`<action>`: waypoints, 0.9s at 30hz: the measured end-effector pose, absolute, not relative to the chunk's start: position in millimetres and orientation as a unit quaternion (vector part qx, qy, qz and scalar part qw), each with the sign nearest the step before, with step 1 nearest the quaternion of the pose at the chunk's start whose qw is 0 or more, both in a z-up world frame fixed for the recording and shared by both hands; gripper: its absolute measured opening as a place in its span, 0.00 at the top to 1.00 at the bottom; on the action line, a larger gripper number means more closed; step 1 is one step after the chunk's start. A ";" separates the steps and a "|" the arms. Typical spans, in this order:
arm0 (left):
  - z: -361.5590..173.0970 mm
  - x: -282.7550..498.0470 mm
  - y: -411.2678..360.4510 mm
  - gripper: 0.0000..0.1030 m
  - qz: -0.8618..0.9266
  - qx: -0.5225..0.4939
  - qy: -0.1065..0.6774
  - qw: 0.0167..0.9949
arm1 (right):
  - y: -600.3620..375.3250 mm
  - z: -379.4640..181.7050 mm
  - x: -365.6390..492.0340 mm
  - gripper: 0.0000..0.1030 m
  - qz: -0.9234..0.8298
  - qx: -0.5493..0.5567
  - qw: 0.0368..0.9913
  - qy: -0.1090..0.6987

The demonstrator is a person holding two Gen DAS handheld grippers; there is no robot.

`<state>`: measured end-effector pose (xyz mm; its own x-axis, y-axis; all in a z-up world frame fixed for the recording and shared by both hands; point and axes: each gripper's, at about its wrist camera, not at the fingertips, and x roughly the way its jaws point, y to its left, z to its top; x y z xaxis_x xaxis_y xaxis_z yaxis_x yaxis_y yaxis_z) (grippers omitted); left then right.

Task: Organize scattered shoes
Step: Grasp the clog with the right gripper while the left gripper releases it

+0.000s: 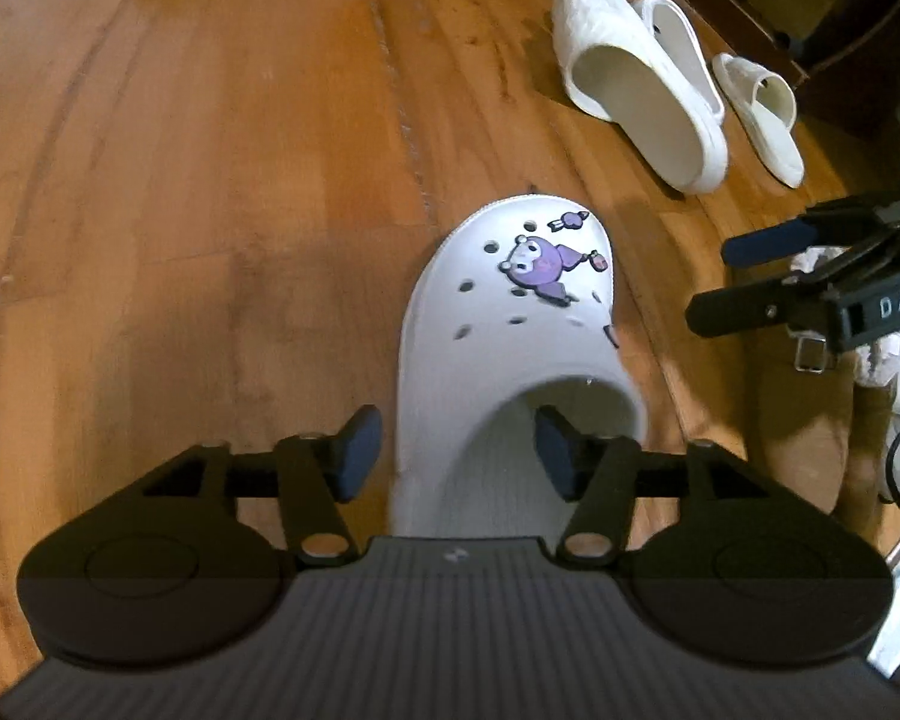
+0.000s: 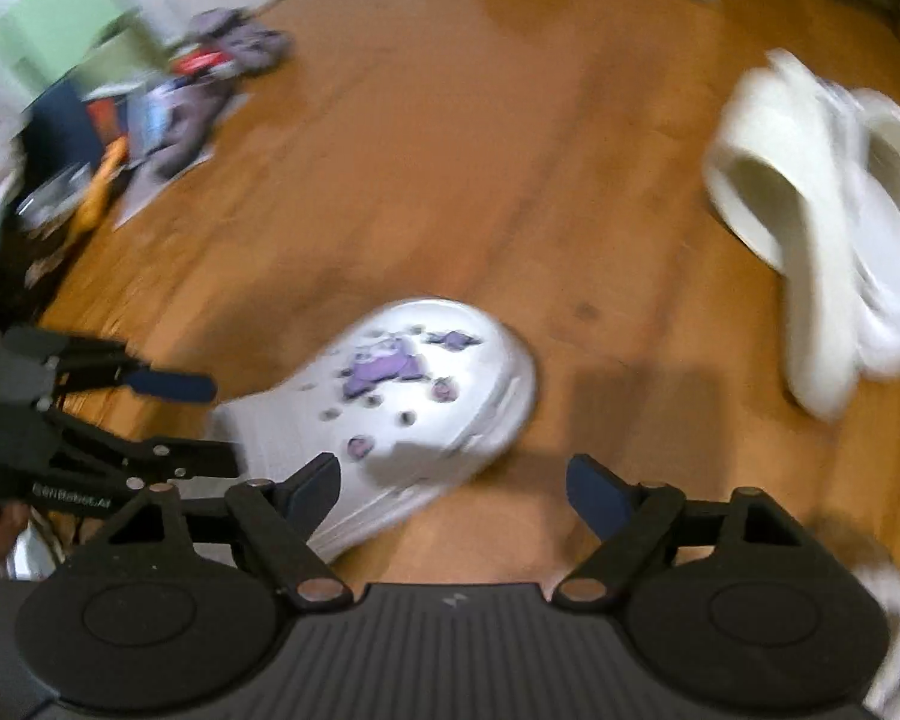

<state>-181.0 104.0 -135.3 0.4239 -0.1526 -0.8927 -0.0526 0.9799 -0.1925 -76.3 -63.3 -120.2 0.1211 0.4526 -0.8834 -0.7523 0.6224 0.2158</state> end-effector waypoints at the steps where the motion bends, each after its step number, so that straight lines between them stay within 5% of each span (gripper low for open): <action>1: -135.8 -183.9 107.5 0.29 -0.027 -0.091 0.541 0.835 | -54.3 -119.0 -79.3 0.22 0.423 -0.155 0.729 0.515; 7: -141.2 -196.6 119.3 0.29 -0.046 -0.095 0.580 0.808 | -7.1 -112.6 -104.2 0.31 0.475 -0.226 0.693 0.492; 16: -135.2 -183.3 114.8 0.19 -0.057 -0.045 0.608 0.791 | 21.2 -115.2 -129.5 0.32 0.480 -0.348 0.684 0.424; 22: -129.3 -133.9 124.3 0.15 -0.079 -0.021 0.674 0.734 | 17.8 -112.1 -94.5 0.35 0.471 -0.317 0.651 0.504; 27: -98.2 -91.3 104.4 0.15 -0.111 0.109 0.726 0.670 | 3.0 -101.5 -69.9 0.35 0.459 -0.237 0.635 0.575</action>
<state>-91.3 104.4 -98.2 -0.0793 0.0097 -0.9968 0.3066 0.9517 -0.0151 -69.9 3.0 -101.5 -0.0823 0.3105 -0.9470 -0.8551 0.4661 0.2272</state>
